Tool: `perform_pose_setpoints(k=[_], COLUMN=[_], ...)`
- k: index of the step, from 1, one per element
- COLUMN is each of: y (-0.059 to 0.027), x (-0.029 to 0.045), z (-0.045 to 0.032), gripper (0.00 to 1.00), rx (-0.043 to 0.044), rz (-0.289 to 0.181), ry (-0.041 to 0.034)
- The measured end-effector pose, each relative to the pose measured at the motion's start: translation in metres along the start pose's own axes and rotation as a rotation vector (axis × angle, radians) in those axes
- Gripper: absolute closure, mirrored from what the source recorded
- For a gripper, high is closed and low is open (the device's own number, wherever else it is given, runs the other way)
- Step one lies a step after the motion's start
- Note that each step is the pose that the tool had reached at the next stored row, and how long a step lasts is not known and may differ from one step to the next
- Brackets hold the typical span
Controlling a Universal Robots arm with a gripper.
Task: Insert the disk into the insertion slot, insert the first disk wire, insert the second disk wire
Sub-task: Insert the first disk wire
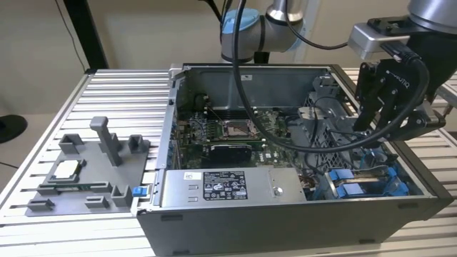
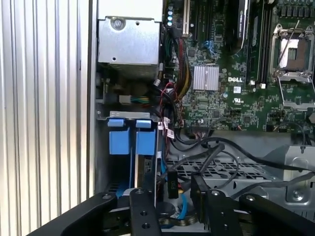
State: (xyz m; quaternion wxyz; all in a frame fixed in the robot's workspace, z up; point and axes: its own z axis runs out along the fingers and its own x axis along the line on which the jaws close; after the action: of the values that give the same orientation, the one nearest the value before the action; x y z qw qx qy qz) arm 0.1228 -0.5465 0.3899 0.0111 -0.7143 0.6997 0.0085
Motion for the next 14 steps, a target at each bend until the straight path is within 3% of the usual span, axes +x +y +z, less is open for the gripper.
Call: perform_pose_setpoints(k=[6, 11, 14], y=[0.0008, 0.001, 0.0011], x=[0.0008, 0.0009, 0.0009], z=[0.0014, 0.0019, 0.0024], gripper=[0.0, 0.0, 0.0], rx=[0.0015, 0.01, 0.0196], rz=[-0.046, -0.086, -0.091], ry=[0.0, 0.0002, -0.0007])
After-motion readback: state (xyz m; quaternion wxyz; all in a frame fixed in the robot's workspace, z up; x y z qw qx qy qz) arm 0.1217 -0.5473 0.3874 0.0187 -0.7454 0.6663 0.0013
